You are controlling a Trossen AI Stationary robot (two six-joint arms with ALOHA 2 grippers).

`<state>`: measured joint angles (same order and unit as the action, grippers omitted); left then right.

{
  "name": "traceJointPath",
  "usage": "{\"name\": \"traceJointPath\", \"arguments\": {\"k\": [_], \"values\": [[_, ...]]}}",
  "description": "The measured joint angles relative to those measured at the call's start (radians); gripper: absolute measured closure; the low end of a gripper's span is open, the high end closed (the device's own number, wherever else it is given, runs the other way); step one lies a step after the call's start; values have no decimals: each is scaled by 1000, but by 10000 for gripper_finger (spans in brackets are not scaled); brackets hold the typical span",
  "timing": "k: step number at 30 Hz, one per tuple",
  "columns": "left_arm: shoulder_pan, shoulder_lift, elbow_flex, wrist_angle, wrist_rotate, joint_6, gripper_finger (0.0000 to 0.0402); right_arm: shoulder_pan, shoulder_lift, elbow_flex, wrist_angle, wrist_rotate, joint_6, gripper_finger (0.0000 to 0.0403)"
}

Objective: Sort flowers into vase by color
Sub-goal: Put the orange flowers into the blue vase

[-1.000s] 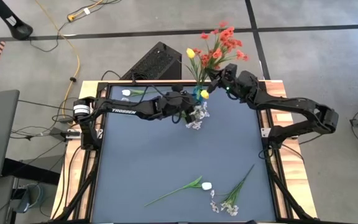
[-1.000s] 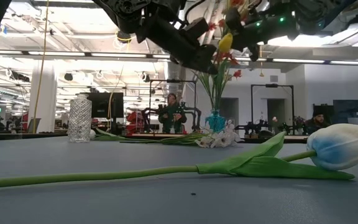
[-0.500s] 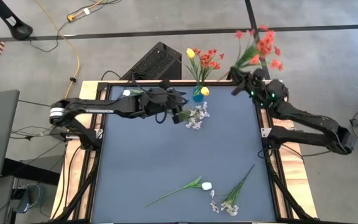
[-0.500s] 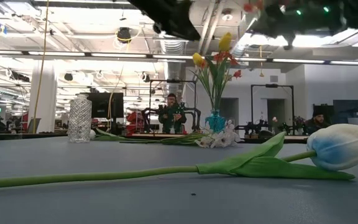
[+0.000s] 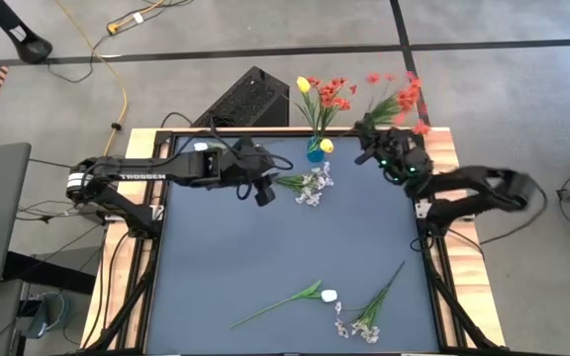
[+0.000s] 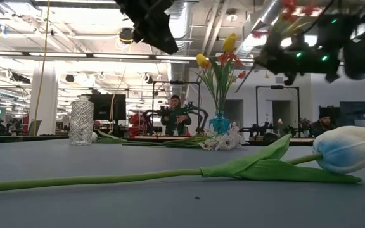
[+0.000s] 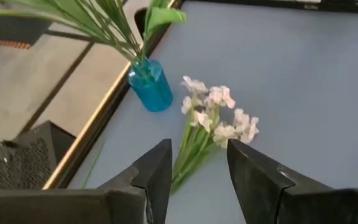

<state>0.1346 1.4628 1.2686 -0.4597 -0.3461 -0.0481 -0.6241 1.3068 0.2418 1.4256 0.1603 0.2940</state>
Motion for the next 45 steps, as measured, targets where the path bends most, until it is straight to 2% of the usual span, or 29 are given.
{"name": "traceJointPath", "arguments": {"k": [3, 9, 16, 20, 30, 35, 45], "values": [[-12, 0, 0, -23, 0, -11, 258, 18, 155, 54, 144, -25, -81, 379], [-45, -6, 0, -162, -44, -72, 258, 41, 291, 122, 142, -27, -144, 379], [-86, -12, 0, -199, -111, -113, 258, 39, 281, 140, 141, -24, -244, 379], [-90, -13, 0, -201, -114, -116, 258, 43, 286, 156, 133, -26, -298, 379], [-94, -13, 0, -201, -111, -129, 257, 55, 369, 193, 125, -23, -303, 379], [-102, -13, 0, -205, -112, -130, 257, 61, 361, 194, 57, 19, -306, 379], [-102, -13, 0, -204, -114, -130, 257, 62, 357, 194, 49, 22, -348, 379]]}}
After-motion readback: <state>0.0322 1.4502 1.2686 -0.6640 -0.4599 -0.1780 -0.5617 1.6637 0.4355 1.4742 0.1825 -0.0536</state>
